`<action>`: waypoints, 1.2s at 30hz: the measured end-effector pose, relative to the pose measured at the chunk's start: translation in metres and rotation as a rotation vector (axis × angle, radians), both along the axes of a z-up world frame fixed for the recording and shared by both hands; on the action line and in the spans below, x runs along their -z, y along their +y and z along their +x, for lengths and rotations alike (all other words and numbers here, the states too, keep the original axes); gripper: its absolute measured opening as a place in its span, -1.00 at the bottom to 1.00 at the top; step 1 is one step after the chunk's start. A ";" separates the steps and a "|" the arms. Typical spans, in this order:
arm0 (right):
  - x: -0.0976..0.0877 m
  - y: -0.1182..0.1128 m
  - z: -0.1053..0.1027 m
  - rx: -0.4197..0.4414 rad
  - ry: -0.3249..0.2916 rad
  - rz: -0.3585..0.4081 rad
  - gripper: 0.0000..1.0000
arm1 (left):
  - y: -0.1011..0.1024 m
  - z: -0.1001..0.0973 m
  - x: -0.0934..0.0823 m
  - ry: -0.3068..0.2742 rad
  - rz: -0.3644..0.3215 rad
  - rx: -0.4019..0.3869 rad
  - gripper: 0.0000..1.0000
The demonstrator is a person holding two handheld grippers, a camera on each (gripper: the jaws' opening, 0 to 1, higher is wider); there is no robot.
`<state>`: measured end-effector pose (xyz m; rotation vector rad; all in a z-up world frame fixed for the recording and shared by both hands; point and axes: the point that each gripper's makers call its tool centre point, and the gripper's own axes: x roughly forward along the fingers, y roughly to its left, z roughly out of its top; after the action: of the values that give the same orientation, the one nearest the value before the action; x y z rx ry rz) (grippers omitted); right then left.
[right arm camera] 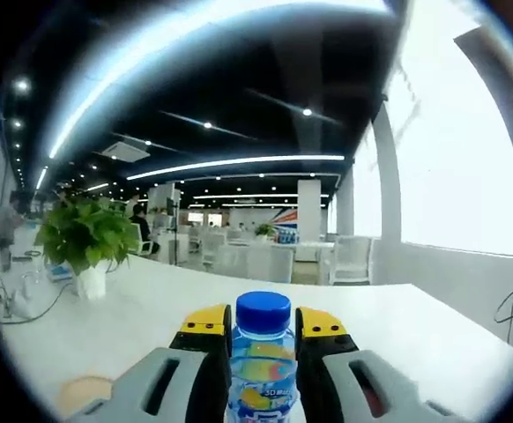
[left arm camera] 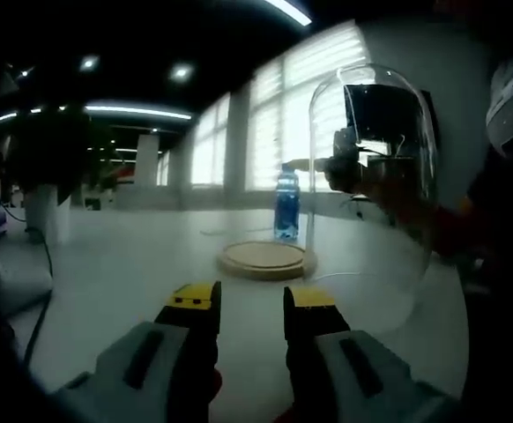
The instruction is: Open the cover put in the Mizone put the cover back on
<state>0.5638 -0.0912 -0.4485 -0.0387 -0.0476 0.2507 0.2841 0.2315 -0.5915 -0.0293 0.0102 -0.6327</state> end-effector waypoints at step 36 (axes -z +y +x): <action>0.006 0.013 0.023 -0.023 -0.014 0.023 -0.54 | 0.001 0.001 0.005 0.019 0.015 -0.003 -0.54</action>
<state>0.5871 -0.0778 -0.4546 -0.0167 -0.0654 0.2724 0.2851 0.2322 -0.5962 -0.0203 0.0331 -0.6291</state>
